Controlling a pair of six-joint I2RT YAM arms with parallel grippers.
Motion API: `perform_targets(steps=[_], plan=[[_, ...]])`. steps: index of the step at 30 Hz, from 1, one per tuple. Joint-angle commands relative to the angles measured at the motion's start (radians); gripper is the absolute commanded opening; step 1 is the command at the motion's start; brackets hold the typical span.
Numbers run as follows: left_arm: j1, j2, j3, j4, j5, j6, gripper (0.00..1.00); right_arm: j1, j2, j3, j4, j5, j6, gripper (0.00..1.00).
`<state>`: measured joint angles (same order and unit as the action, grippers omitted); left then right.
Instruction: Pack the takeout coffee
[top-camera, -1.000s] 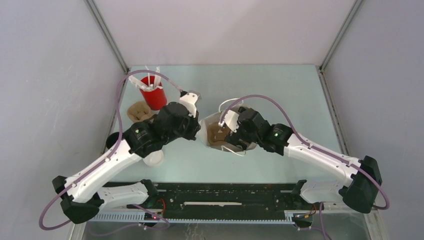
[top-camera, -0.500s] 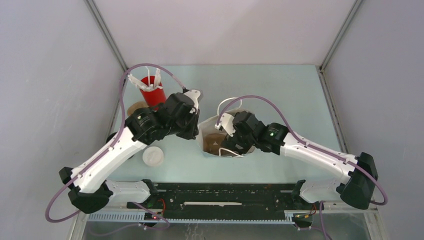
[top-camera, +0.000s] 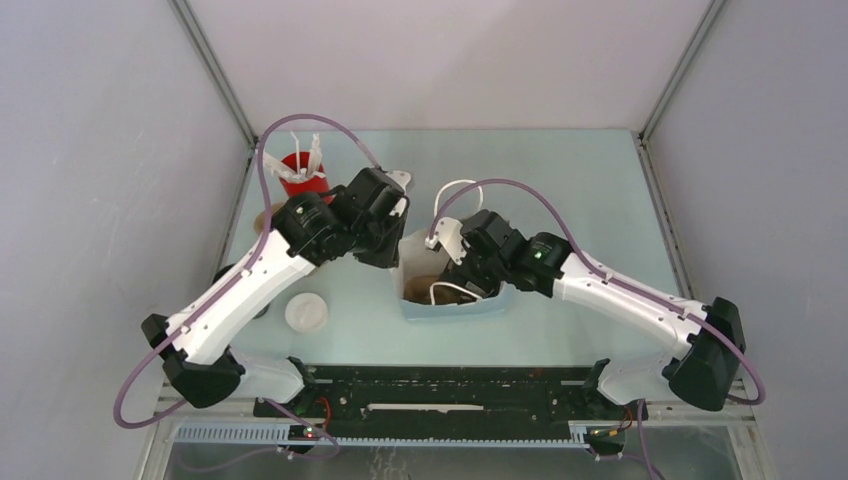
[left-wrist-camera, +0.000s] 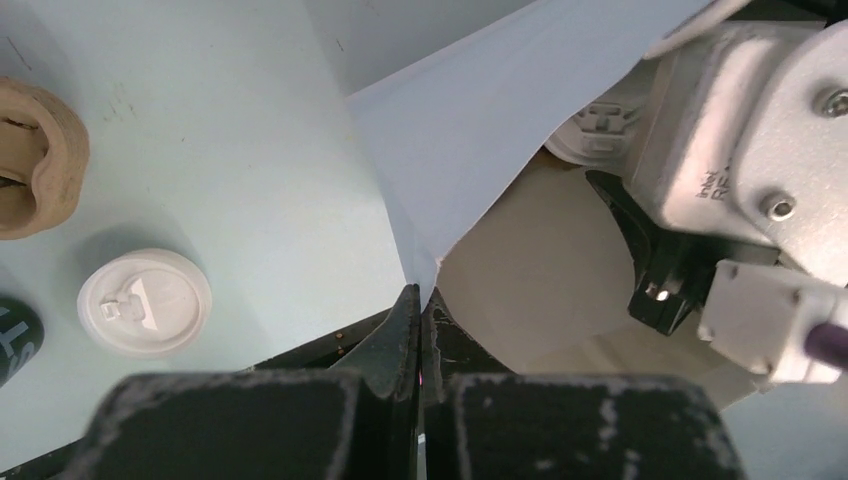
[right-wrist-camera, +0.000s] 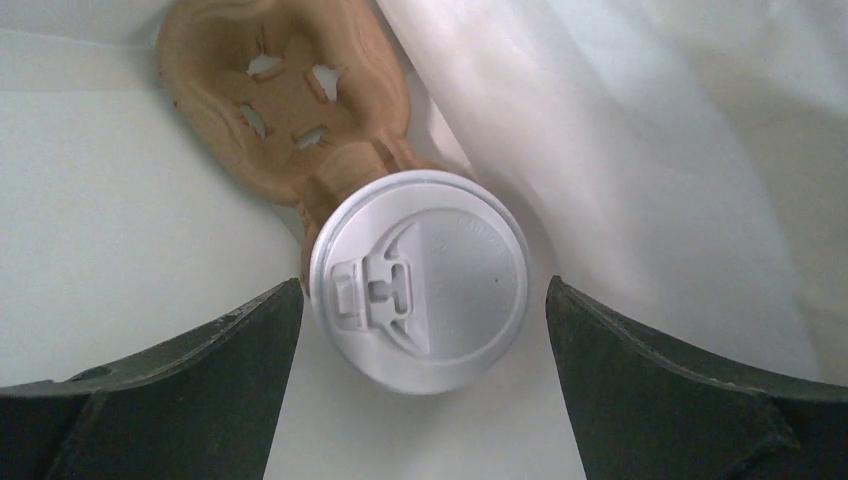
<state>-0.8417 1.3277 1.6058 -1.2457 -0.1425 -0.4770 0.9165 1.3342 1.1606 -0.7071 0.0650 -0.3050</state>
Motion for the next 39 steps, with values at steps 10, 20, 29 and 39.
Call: perform_targets(steps=[10,20,29,39], plan=[[0.03,0.098,0.167,-0.065,0.013,0.065,0.0,0.013,0.073,0.108,-0.059,0.028,0.05,1.0],[0.041,0.102,0.131,-0.053,0.014,0.078,0.0,0.015,0.058,0.145,-0.059,-0.054,0.079,0.91],[0.046,0.097,0.125,-0.045,0.013,0.081,0.0,0.013,0.121,0.148,-0.029,-0.02,0.076,0.69],[0.051,0.093,0.108,-0.032,0.008,0.081,0.0,-0.01,0.18,0.063,0.023,0.021,0.023,0.56]])
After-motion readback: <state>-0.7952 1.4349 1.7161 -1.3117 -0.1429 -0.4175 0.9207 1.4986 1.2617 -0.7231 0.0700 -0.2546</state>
